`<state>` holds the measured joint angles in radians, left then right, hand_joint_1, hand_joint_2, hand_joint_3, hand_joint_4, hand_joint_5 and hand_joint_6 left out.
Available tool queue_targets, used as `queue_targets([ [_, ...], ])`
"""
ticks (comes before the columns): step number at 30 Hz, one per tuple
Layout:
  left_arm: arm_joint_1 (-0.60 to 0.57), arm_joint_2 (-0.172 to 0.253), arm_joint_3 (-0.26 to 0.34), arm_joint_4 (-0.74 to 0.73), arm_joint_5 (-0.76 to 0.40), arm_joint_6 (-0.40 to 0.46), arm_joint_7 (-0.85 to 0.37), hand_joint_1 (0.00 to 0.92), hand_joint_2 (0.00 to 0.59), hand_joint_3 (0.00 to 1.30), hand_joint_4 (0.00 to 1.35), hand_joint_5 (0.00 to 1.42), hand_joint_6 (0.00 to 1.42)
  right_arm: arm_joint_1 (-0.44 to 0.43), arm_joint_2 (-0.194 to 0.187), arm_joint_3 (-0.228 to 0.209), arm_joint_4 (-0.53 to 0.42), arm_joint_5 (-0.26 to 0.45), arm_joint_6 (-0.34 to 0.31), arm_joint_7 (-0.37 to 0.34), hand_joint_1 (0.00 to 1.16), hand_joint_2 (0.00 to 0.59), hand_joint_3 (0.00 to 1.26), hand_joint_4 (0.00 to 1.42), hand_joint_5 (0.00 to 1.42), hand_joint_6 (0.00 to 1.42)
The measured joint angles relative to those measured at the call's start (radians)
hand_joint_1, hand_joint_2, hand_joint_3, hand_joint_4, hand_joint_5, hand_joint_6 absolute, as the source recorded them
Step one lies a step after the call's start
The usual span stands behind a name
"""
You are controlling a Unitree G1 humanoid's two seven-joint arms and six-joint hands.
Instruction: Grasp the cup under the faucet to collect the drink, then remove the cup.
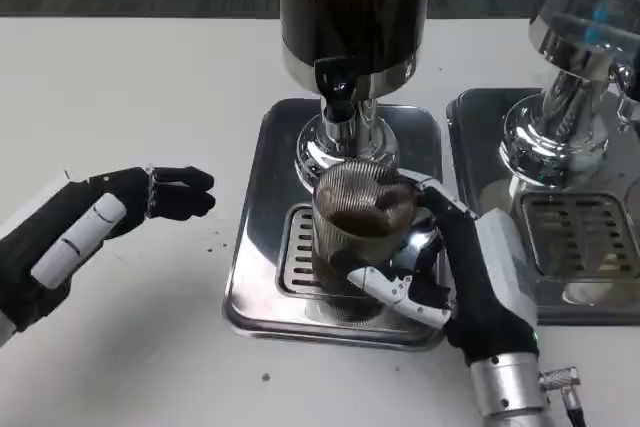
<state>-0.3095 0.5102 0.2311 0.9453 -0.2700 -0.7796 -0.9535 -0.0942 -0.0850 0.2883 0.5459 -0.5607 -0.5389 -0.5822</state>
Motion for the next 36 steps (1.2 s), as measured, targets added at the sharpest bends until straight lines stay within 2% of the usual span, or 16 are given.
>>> queue_targets([
  [12,-0.002,-0.005,-0.006,0.010,0.006,0.000,0.000,0.000,0.217,0.40,0.39,0.35,0.31,0.031,-0.008,-0.007,-0.077,-0.003,0.004,0.011,0.59,0.235,0.54,0.64,0.75,1.02],
  [22,-0.004,-0.005,-0.012,0.009,0.009,-0.010,0.010,0.000,0.206,0.38,0.34,0.33,0.31,0.091,-0.047,-0.016,-0.142,-0.003,0.021,0.050,0.60,0.246,0.55,0.65,0.75,1.03],
  [36,0.006,-0.002,-0.054,-0.058,0.049,-0.151,0.026,0.000,0.205,0.31,0.23,0.20,0.25,0.205,-0.077,-0.031,-0.262,-0.005,0.032,0.072,0.59,0.255,0.57,0.67,0.76,1.04],
])
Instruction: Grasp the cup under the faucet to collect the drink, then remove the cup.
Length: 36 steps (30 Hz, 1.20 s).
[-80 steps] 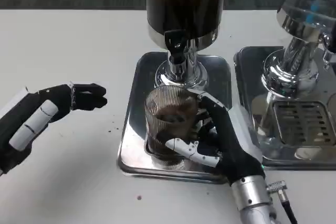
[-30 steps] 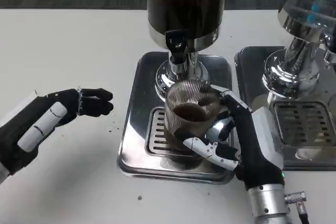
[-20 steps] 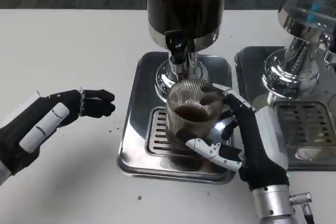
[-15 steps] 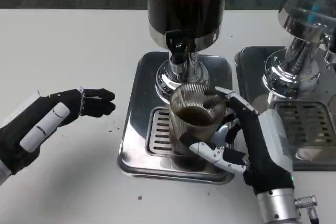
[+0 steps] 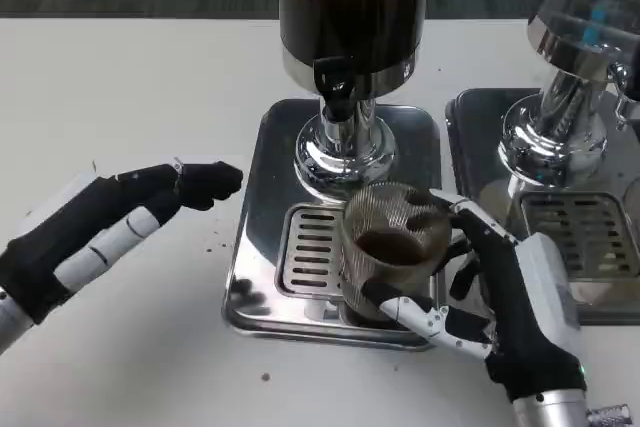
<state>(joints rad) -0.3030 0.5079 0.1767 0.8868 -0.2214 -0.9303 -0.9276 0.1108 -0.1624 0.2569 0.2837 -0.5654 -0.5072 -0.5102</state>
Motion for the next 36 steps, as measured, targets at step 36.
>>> queue_targets([
  [36,0.151,0.150,-0.127,-0.244,-0.017,-0.200,0.003,0.000,0.199,0.25,0.14,0.12,0.18,0.276,-0.027,-0.072,-0.315,0.003,0.005,0.091,0.62,0.243,0.59,0.67,0.79,1.08],
])
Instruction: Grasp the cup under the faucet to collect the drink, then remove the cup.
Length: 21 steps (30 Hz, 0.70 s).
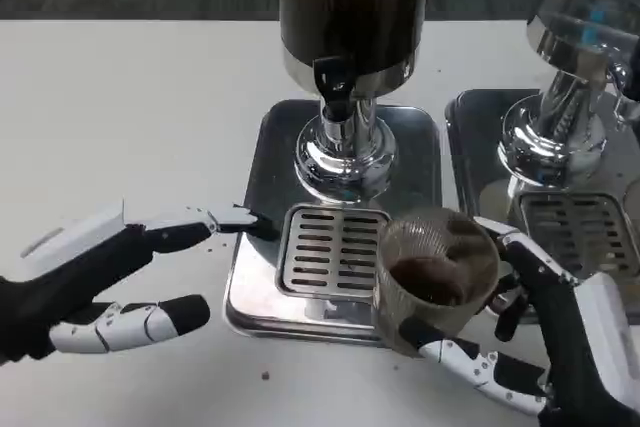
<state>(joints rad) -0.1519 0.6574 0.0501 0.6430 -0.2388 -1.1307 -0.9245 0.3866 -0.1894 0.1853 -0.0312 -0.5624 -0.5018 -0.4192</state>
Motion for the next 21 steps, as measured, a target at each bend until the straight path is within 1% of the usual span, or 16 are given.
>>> queue_targets([
  [6,0.046,0.014,-0.024,-0.067,-0.043,0.005,-0.012,0.000,0.199,0.25,0.15,0.12,0.18,0.042,0.002,-0.004,-0.046,0.000,0.000,0.013,0.62,0.239,0.59,0.68,0.79,1.08],
  [13,0.112,0.034,-0.026,-0.153,-0.107,0.025,-0.018,0.000,0.199,0.25,0.15,0.13,0.18,0.090,0.013,-0.015,-0.089,0.001,-0.001,0.017,0.63,0.236,0.59,0.68,0.81,1.09],
  [21,0.146,0.040,-0.027,-0.200,-0.109,0.028,-0.025,0.000,0.199,0.25,0.16,0.13,0.18,0.117,0.014,-0.024,-0.102,0.001,-0.001,0.026,0.63,0.237,0.60,0.69,0.81,1.10],
])
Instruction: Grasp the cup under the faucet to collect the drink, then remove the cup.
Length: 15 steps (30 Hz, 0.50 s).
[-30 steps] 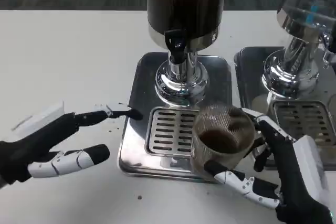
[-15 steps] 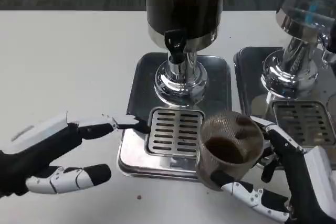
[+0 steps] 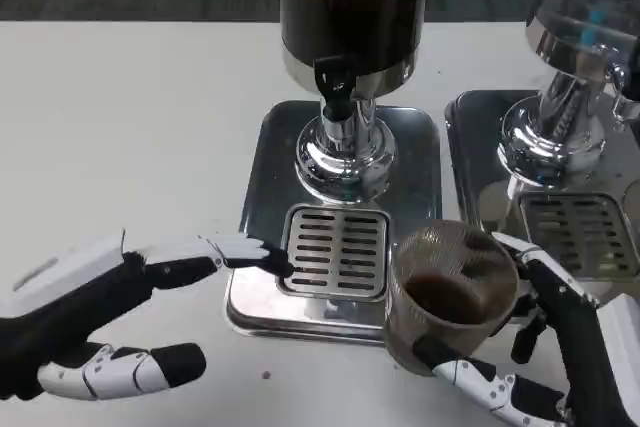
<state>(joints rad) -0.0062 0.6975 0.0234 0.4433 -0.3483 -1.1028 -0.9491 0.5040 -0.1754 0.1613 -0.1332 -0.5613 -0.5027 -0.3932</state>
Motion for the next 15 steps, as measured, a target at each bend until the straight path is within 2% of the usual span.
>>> queue_targets([
  [15,0.005,0.007,0.001,-0.020,-0.010,0.000,0.000,0.000,0.199,0.26,0.16,0.14,0.18,0.020,0.003,-0.010,-0.028,0.000,-0.001,0.010,0.65,0.232,0.60,0.69,0.82,1.11],
])
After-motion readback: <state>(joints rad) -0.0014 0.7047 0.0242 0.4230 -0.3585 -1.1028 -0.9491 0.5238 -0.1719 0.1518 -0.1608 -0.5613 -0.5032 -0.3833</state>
